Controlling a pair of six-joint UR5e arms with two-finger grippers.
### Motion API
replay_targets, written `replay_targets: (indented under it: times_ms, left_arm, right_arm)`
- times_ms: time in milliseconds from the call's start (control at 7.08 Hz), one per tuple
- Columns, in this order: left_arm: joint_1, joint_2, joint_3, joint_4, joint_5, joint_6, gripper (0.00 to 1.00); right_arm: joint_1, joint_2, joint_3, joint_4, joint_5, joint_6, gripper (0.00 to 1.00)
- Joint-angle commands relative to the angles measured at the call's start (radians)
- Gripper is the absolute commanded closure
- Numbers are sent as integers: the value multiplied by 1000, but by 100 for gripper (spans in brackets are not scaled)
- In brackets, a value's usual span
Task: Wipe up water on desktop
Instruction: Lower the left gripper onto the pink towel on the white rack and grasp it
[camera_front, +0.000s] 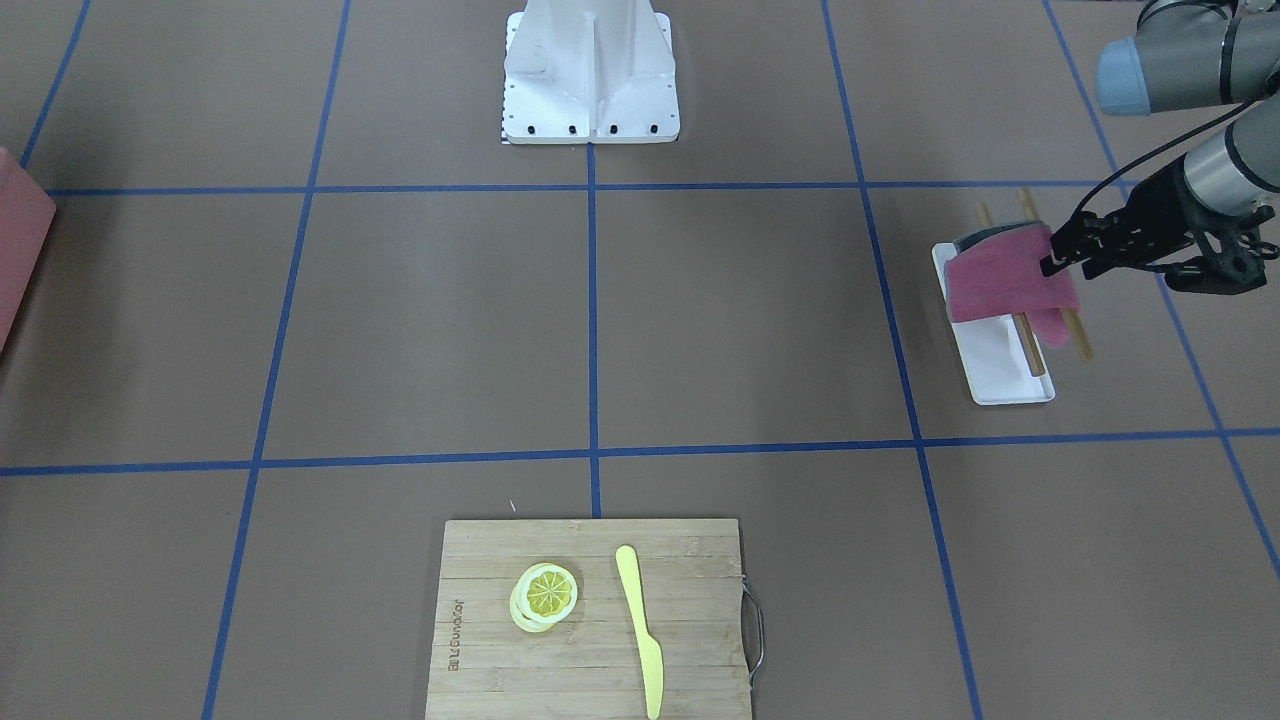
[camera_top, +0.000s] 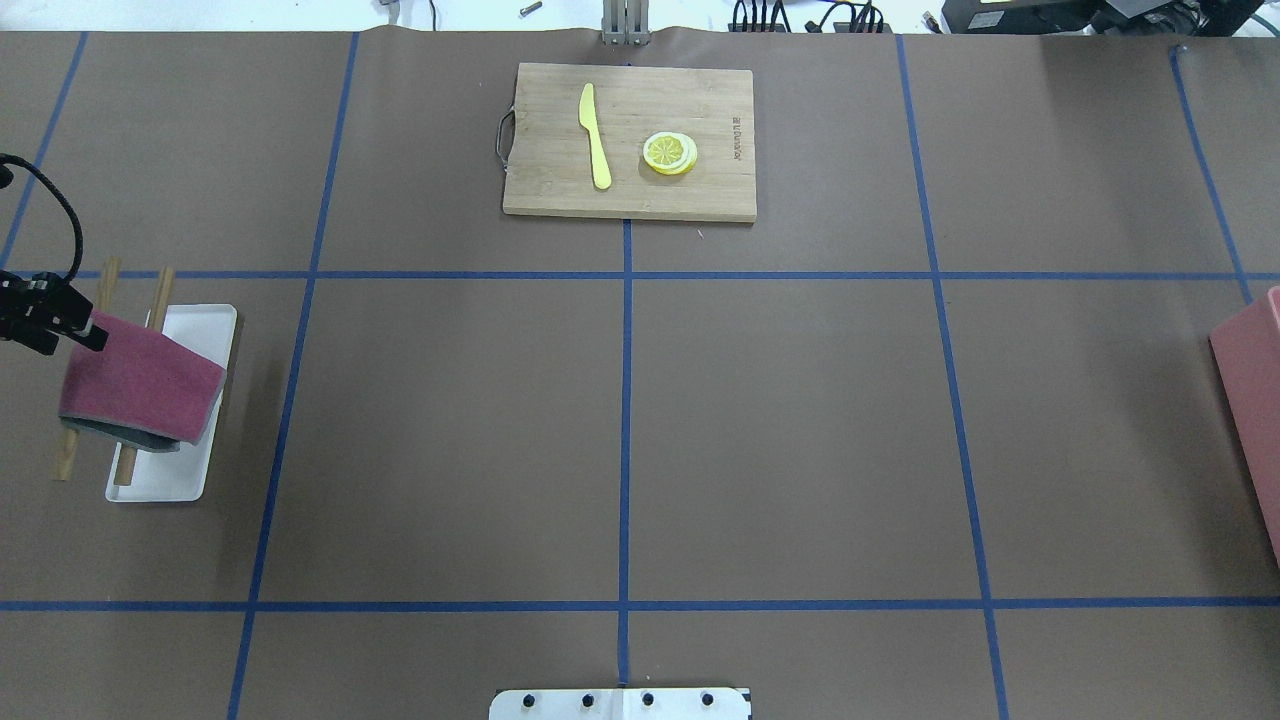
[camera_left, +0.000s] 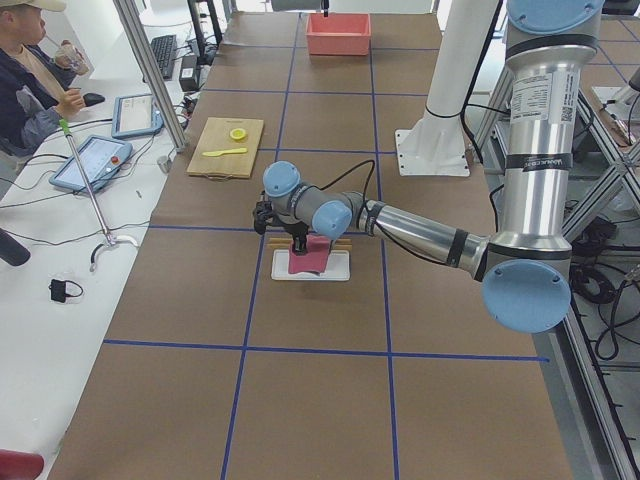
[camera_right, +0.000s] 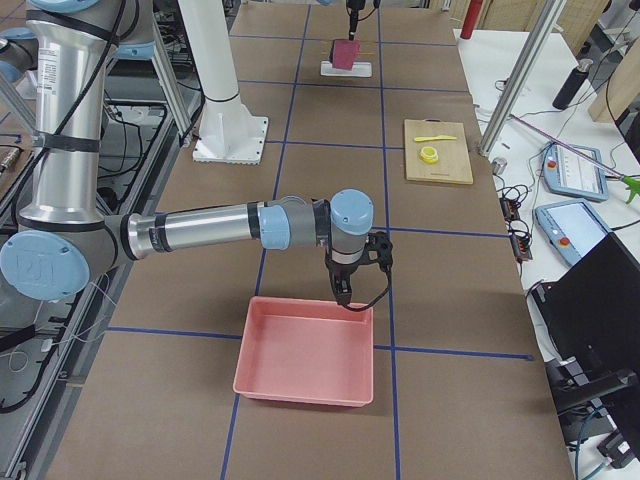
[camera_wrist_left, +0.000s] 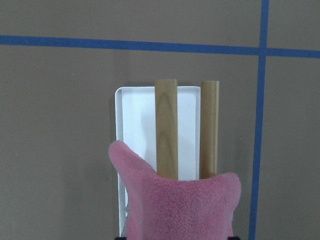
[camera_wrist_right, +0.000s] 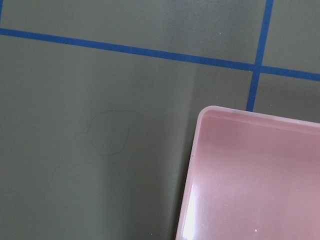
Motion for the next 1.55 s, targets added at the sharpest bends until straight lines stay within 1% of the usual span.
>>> replay_targets:
  times_ms: [0, 706, 847, 989, 1130, 1271, 1412]
  left_arm:
    - [2, -2, 9, 0, 0, 0, 38]
    - [5, -5, 22, -3, 0, 0, 38]
    - [6, -5, 22, -3, 0, 0, 42]
    - [6, -5, 20, -10, -1, -3, 54]
    - [6, -5, 22, -11, 0, -5, 73]
    - [6, -5, 22, -11, 0, -3, 85]
    - [6, -5, 22, -11, 0, -3, 93]
  right_arm:
    - [-1, 0, -1, -1, 2, 3, 0]
    - [-1, -3, -2, 1, 1, -4, 0]
    - [-1, -1, -1, 1, 1, -4, 0]
    - [-1, -1, -2, 1, -1, -4, 0]
    - [-1, -3, -2, -1, -1, -4, 0]
    - [-1, -3, -2, -1, 1, -4, 0]
    - [-1, -3, -2, -1, 1, -4, 0]
